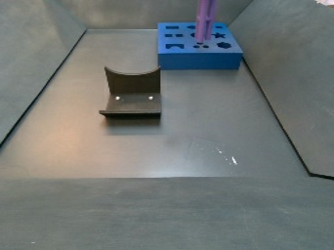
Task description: Insert the 3 prong object.
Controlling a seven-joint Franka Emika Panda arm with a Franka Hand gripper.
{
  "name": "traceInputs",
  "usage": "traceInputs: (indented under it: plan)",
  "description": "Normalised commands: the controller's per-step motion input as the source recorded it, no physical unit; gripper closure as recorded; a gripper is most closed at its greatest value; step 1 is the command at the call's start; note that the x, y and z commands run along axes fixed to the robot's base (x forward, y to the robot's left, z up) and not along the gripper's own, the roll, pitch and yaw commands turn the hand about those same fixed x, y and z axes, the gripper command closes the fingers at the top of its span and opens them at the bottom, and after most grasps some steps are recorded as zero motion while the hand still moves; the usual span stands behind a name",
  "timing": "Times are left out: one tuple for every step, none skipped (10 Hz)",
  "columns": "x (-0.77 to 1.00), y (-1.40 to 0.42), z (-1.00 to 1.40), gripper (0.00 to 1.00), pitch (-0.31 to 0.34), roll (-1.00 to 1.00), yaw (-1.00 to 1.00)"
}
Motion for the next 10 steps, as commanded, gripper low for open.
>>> traceInputs:
  plan:
    - [0.0, -0.02, -0.17, 1.0, -0.196, -0.15, -0.93]
    - [0.0, -0.15, -0.14, 1.0, -0.043, 0.0, -0.99]
    - [0.0, -0.15, -0.17, 1.0, 0.0, 0.0, -1.0]
    - [0.0, -0.12, -0.16, 1.0, 0.031, 0.03, -0.97]
    - [0.0, -0.19, -0.13, 1.0, 0.099, 0.08, -0.87]
    - [0.01, -0.25, -0.16, 1.0, 0.067, 0.07, -0.77]
    - [0.1, -0.25, -0.17, 1.0, 0.043, 0.05, -0.75]
    - [0.23, -0.14, -0.08, 1.0, 0.051, 0.03, -0.56]
    - [0.02, 0.0, -0.04, 1.0, 0.0, 0.0, -0.03]
    - [0.02, 0.05, -0.12, 1.0, 0.033, 0.0, 0.0]
